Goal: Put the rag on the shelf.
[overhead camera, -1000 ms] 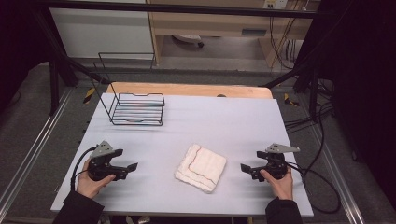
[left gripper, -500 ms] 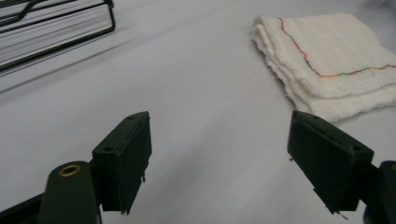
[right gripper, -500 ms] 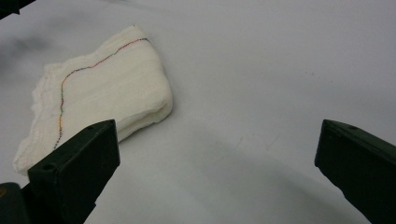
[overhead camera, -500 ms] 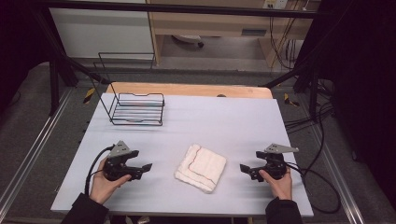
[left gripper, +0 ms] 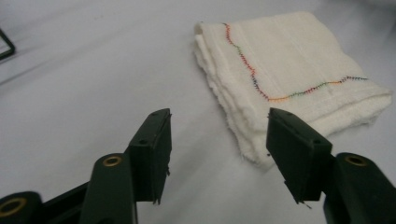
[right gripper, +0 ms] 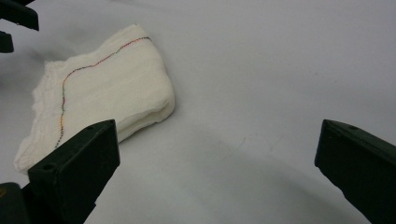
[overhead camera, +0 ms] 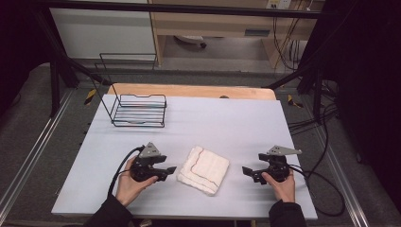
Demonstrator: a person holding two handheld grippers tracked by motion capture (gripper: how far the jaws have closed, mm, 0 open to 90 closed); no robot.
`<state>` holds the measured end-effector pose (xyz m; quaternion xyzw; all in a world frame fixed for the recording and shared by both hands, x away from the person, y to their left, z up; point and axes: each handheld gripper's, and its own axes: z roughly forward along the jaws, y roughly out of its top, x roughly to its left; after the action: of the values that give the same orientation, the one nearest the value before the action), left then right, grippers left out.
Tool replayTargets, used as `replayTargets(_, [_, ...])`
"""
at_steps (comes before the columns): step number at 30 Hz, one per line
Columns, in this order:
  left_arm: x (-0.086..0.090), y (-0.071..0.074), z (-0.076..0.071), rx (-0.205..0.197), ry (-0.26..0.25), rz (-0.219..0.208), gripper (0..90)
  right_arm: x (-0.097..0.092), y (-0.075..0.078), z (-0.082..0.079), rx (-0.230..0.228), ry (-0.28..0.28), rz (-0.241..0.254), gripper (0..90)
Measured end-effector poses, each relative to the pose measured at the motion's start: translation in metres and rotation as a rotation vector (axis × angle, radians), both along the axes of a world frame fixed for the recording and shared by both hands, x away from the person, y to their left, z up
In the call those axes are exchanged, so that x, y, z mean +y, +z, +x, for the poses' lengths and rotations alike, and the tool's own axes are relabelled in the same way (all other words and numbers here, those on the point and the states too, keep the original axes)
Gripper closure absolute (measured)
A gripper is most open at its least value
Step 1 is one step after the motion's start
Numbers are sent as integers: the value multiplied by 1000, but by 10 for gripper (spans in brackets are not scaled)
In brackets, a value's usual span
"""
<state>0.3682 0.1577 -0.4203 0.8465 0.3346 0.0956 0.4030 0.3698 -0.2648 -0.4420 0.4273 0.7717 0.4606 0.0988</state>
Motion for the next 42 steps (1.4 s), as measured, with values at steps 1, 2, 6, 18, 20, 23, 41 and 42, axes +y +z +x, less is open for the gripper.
replayTargets(1, [0, 0, 0, 0, 0, 0, 450, 0, 0, 0, 0, 0, 0, 5])
replayTargets(2, [-6, -2, 0, 9, -4, -2, 474, 0, 0, 0, 0, 0, 0, 5])
replayTargets(6, [-19, -7, 0, 30, -21, 19, 557, 0, 0, 0, -1, -1, -1, 5])
replayTargets(18, [-33, -15, 3, 77, -25, 18, 828, 1, -1, 0, 2, 2, 0, 5])
replayTargets(20, [-33, -14, 3, 82, -25, 14, 874, 1, 0, 0, 3, 2, 0, 5])
replayTargets(23, [-32, -13, 2, 84, -29, 12, 891, 1, -1, 0, 4, 2, -1, 5])
replayTargets(41, [-27, -14, -13, 99, -42, 69, 884, 2, -1, 0, 6, 4, -3, 5])
replayTargets(42, [-28, -14, -13, 97, -42, 75, 857, 2, 0, 0, 5, 4, -3, 5])
